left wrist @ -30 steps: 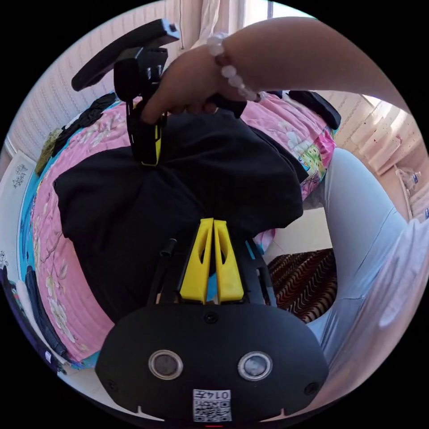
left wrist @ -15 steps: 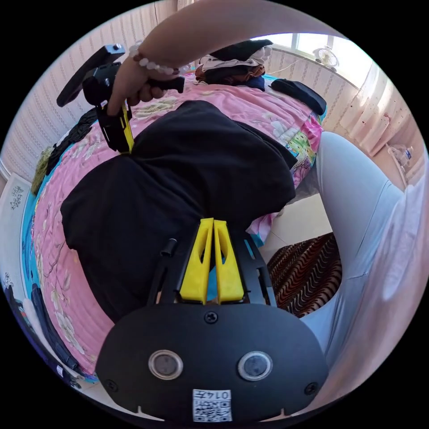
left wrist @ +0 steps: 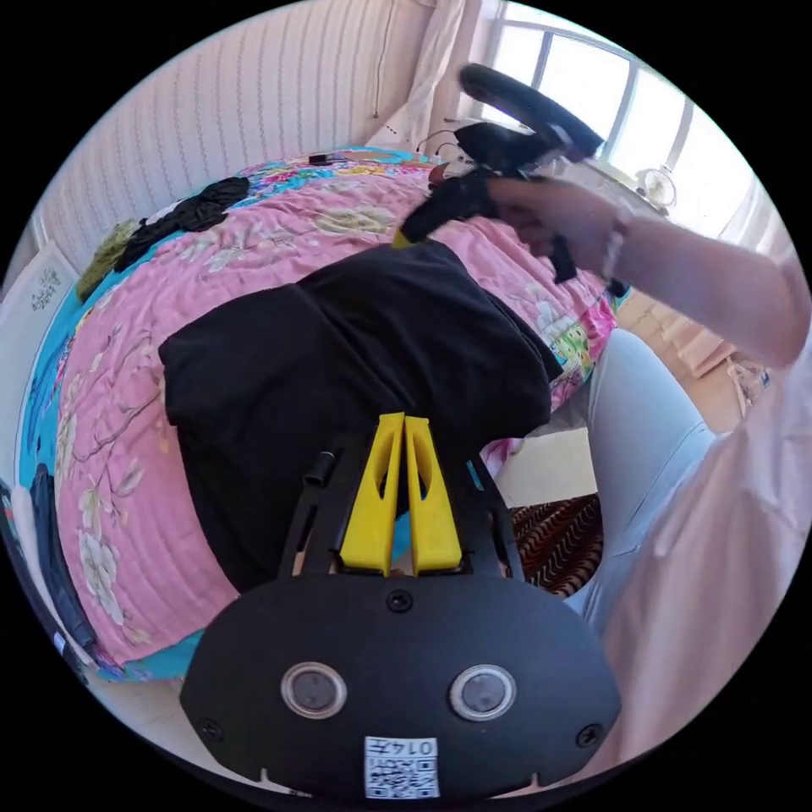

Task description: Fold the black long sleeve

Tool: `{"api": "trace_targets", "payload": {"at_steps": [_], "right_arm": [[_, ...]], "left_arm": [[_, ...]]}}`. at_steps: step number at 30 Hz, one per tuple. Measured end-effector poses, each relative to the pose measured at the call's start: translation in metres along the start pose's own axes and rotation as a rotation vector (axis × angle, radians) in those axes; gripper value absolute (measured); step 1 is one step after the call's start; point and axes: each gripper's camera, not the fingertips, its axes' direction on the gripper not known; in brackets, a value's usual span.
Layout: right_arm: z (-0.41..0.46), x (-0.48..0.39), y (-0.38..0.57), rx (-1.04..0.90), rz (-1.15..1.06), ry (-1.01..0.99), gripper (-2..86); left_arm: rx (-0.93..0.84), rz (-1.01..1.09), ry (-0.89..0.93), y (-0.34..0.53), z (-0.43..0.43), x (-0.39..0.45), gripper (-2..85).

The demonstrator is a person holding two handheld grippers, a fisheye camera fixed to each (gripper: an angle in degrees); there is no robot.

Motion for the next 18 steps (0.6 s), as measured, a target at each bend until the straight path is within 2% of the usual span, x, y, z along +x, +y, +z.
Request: {"api": "trace_targets", "payload": {"at_steps": [2,5,7,12,18], "right_arm": [[-0.015,0.022,0.049,0.013,0.081,-0.003,1.6],[-0.018,0.049,0.109,-0.048,0.213,-0.088,8.4],[-0.017,0.061,0.134,-0.078,0.274,-0.189,13.4],[-0.024,0.080,0.143,-0.030,0.329,-0.221,17.0],[-0.020,0.088,0.140,-0.033,0.287,-0.174,16.6]], "left_arm": [[0.028,-0.026,0.025,-0.016,-0.007,-0.012,2.5],[0.082,-0.023,0.030,-0.053,-0.013,-0.024,5.7],[0.058,0.021,0.041,-0.088,-0.009,-0.024,7.1],[0.096,0.089,0.018,-0.147,0.009,-0.012,11.6],[-0.033,0.001,0.102,-0.219,0.064,-0.012,13.6]]}}
